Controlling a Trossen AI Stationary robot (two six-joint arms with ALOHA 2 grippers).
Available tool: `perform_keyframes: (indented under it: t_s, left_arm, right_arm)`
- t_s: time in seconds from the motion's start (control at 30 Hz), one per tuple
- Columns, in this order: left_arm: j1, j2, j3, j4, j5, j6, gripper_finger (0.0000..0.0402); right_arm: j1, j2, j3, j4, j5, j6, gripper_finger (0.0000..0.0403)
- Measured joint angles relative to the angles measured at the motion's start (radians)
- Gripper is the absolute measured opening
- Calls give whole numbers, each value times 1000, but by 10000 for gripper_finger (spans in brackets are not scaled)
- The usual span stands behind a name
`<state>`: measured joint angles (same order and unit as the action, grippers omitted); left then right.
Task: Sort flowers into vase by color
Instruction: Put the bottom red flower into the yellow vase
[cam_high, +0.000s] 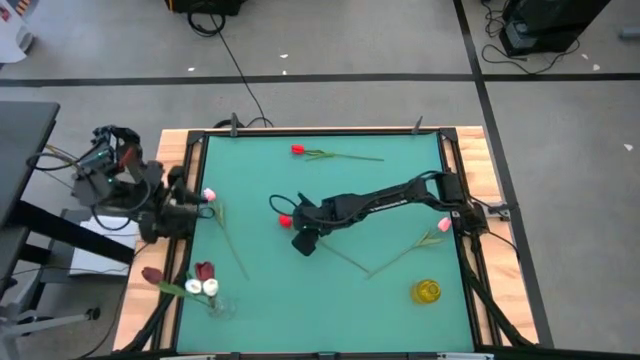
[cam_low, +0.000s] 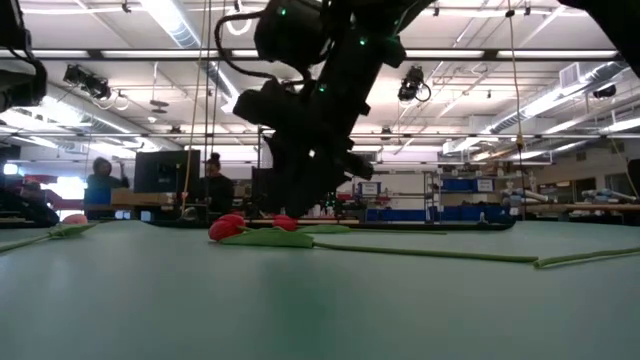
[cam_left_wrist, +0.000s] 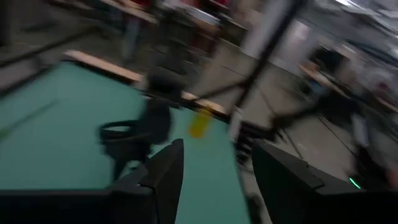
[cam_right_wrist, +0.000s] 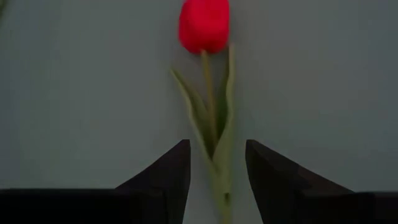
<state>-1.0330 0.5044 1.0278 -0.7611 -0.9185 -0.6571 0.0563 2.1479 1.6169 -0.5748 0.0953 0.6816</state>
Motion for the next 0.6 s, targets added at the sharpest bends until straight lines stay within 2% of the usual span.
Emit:
perform_keyframes:
  t_s: [0.07, 0.3, 0.47, 0.6]
  left_arm:
    - [27, -1, 0, -12, -37, -24, 185]
    - [135, 38, 0, -14, -44, -59, 172]
    - [216, 133, 0, -9, -1, -96, 172]
    - [292, 197, -1, 38, 53, -116, 172]
  right_arm:
    - [-9, 5, 2, 21, -5, -46, 163]
    - [-34, 49, 1, 57, -99, -178, 163]
    - [-33, 74, 1, 56, -138, -199, 162]
    - [-26, 85, 6, 40, -98, -209, 148]
